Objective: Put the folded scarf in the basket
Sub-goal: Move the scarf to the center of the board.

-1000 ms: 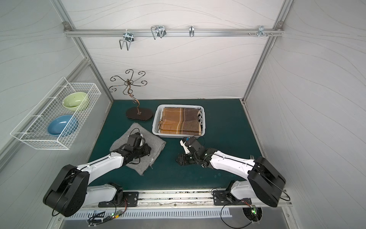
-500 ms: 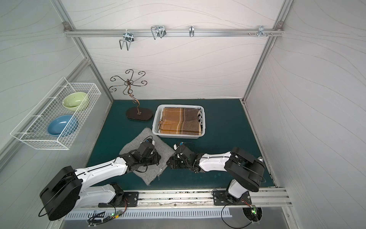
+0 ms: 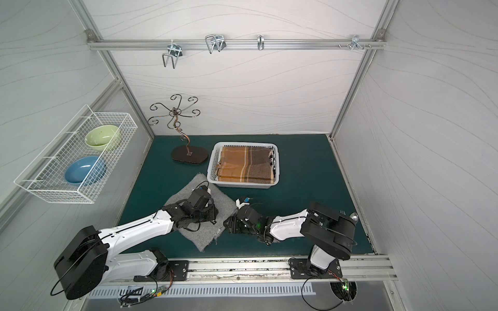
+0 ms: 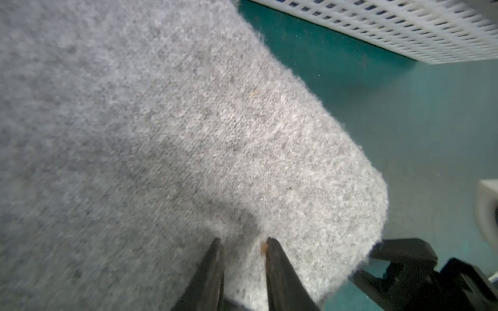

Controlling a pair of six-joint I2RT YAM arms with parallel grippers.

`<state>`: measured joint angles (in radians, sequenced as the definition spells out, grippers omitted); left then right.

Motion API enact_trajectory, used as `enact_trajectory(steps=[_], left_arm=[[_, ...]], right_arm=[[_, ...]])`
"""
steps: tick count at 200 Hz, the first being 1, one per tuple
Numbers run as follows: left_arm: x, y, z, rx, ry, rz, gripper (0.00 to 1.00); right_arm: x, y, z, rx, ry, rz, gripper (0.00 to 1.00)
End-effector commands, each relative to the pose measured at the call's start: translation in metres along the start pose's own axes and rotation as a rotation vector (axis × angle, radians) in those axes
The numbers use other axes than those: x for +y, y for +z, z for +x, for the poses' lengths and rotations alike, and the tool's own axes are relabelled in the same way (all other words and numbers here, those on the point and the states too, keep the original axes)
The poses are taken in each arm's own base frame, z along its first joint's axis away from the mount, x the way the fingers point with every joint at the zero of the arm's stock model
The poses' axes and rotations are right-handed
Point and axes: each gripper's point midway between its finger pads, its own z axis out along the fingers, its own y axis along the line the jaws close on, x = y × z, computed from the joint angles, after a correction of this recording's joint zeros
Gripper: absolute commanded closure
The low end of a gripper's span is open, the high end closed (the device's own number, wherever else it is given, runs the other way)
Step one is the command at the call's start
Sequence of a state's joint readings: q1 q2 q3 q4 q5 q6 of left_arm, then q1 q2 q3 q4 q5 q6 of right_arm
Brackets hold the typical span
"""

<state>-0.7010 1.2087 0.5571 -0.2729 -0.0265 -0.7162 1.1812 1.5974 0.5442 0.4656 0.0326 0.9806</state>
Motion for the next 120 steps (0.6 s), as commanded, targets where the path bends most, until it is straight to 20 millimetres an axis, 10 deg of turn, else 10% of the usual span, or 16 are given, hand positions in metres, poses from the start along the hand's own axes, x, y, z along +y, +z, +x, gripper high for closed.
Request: enact_trajectory(steps=[1, 87, 120], left_arm=[[-0.010, -0.009, -0.015, -0.048, 0.022, 0.017, 0.69], [-0.008, -0.013, -0.014, -0.056, 0.023, 0.024, 0.69], [-0.008, -0.018, -0.020, -0.074, 0.039, 0.006, 0.69]], right_arm=[[-0.014, 0.002, 0.010, 0.021, -0.008, 0.067, 0.32], [-0.025, 0.035, 0.021, 0.075, 0.022, 0.083, 0.40], [-0.026, 0.038, 0.019, 0.093, 0.055, 0.027, 0.76]])
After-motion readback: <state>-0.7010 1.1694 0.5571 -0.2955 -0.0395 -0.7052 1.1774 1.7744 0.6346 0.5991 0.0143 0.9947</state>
